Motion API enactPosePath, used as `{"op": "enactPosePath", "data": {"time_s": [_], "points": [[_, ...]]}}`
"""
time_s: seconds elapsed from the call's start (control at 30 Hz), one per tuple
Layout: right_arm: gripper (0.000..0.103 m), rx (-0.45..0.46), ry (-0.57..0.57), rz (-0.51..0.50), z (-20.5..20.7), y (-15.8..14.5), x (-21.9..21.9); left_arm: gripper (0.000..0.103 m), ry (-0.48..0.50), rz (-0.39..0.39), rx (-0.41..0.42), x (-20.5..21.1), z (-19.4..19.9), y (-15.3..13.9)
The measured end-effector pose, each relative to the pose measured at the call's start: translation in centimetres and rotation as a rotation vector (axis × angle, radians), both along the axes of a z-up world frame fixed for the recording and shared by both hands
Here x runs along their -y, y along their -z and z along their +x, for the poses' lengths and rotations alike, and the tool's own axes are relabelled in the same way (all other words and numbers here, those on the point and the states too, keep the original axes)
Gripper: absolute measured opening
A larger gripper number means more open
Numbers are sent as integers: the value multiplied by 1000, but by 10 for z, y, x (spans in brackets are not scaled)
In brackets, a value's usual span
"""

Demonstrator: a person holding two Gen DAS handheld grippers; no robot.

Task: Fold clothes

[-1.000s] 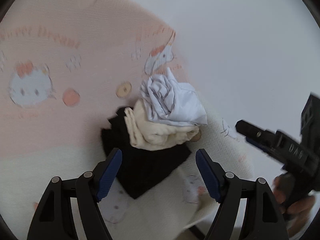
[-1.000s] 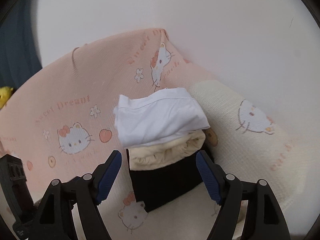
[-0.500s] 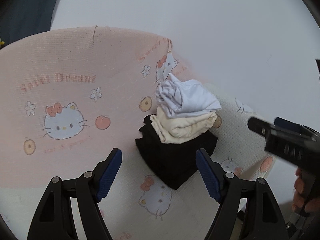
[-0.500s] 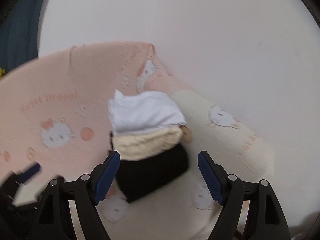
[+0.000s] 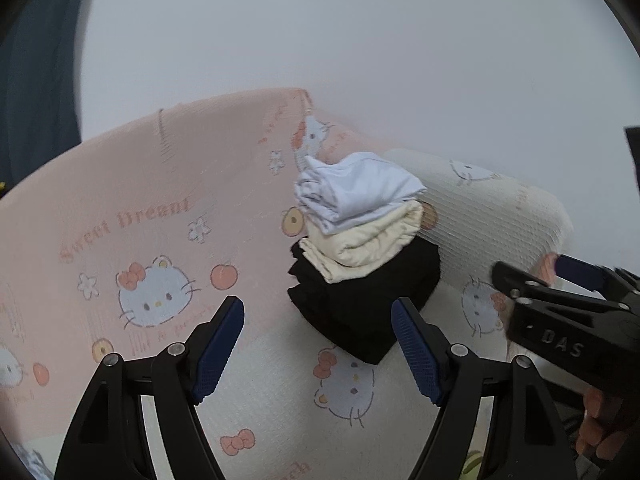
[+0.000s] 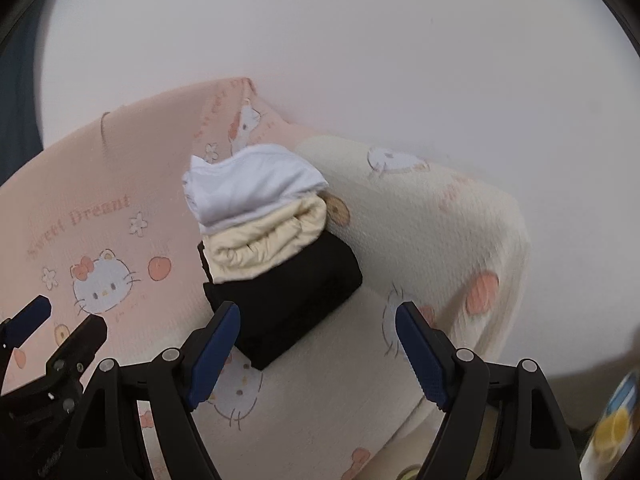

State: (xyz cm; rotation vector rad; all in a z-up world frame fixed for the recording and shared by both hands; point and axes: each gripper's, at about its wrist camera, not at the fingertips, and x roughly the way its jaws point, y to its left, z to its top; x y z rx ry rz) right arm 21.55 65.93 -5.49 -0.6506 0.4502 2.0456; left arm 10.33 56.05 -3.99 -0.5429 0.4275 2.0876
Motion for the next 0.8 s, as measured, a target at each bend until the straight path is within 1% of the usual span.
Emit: {"op": "enactPosePath", "data": {"time_s": [0.03,0.1,0.23,0.4,0.53,0.67,0.8], "points": [[80,2,-3,-7,2,1,-1,75,7,0,-4,-1,3,0],[80,10,31,-7,6,2,-1,75,10,-9,-13,-5,8,1],[80,-34,41,-20,15,2,4,75,14,-13,-41,-9,17,0],[80,-61,50,-65,22,9,0,75,22,-27,-6,-12,15,2],[81,-47,54,-61,23,10,2,75,31,-26,19,-12,15,4],[81,-58,45,-74,24,11,0,75,36,-19,30,-12,13,5],[81,-48,45,-78,22,13,1,75,41,-4,36,-11,11,5]]}}
